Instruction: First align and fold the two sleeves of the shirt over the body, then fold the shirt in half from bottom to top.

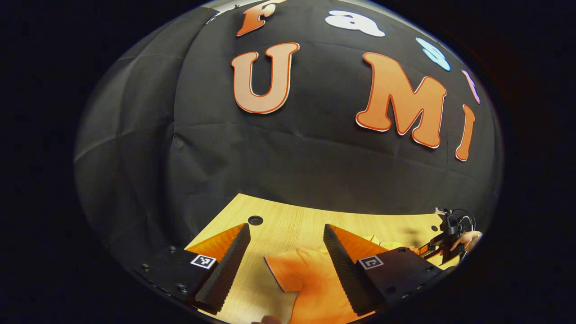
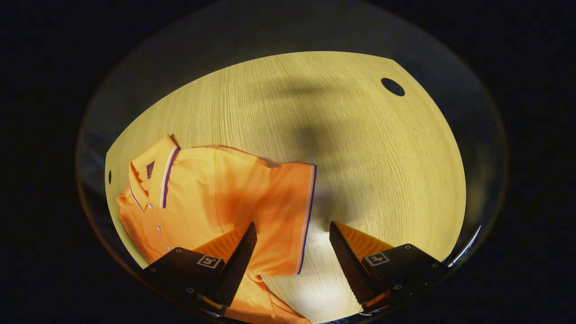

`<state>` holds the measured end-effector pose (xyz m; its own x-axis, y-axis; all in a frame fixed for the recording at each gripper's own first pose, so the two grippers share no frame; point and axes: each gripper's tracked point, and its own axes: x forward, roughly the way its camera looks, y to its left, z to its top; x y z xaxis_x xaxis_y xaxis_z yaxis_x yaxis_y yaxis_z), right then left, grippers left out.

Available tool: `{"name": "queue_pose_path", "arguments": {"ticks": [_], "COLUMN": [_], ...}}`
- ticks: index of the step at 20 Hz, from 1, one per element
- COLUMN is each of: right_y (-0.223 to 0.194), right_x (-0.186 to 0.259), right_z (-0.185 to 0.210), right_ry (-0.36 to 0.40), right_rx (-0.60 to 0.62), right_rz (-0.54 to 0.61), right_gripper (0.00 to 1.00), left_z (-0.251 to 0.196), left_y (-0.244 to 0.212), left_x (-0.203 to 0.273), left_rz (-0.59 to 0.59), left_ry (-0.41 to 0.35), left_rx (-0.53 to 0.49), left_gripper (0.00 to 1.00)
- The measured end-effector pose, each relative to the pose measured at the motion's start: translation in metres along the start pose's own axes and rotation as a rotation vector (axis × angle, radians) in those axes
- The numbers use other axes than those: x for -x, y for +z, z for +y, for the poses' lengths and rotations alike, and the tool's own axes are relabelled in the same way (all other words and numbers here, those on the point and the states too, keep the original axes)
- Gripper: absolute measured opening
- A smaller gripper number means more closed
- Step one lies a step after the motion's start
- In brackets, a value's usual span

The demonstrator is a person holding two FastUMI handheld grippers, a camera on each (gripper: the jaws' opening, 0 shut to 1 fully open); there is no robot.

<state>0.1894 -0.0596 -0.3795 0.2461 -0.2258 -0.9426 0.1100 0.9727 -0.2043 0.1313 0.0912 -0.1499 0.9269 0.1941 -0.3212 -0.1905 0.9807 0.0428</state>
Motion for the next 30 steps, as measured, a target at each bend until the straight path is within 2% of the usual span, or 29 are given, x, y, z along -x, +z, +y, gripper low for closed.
{"name": "queue_pose_path", "arguments": {"ticks": [2,3,4,6,7,11,12,14,15,19,25,30], "right_y": [-0.004,0.0,-0.001,0.0,0.0,0.004,0.004,0.003,0.007,0.009,0.019,0.023], "right_x": [0.004,-0.005,-0.003,-0.004,-0.005,-0.003,-0.003,-0.005,0.004,0.01,0.053,0.092], "right_z": [-0.002,-0.001,-0.001,-0.001,-0.001,-0.002,0.0,0.001,0.005,0.011,0.024,0.065], "right_ry": [-0.017,-0.012,-0.014,-0.016,-0.016,-0.002,0.009,0.025,0.031,0.024,0.011,0.034], "right_rx": [0.01,0.004,0.002,-0.001,0.002,-0.05,-0.058,-0.072,-0.095,-0.05,-0.005,0.044], "right_rz": [0.007,0.003,-0.002,-0.01,-0.015,-0.041,-0.054,-0.092,-0.107,-0.136,-0.225,-0.293], "right_gripper": [0.99,0.94,0.98,0.97,0.89,0.22,0.14,0.13,0.01,0.0,0.0,0.0], "left_z": [-0.001,-0.001,-0.002,-0.002,-0.003,0.0,0.001,0.005,0.008,0.014,0.026,0.044], "left_y": [0.001,0.002,0.002,-0.001,-0.003,-0.007,-0.007,-0.004,-0.001,0.002,0.006,0.011], "left_x": [0.0,-0.001,-0.003,-0.004,-0.004,-0.007,-0.005,-0.003,-0.001,0.007,0.017,0.023], "left_rz": [0.001,0.0,0.0,0.008,0.018,0.034,0.03,0.021,0.016,-0.002,-0.019,-0.027], "left_ry": [-0.004,-0.004,-0.004,-0.008,-0.009,0.001,0.005,0.013,0.016,0.011,-0.005,-0.023], "left_rx": [-0.009,-0.013,-0.014,-0.004,0.004,0.02,0.019,0.007,0.003,0.013,0.022,0.027], "left_gripper": [0.98,0.98,0.98,0.98,0.98,0.98,0.98,0.98,0.98,0.98,0.98,0.98]}}
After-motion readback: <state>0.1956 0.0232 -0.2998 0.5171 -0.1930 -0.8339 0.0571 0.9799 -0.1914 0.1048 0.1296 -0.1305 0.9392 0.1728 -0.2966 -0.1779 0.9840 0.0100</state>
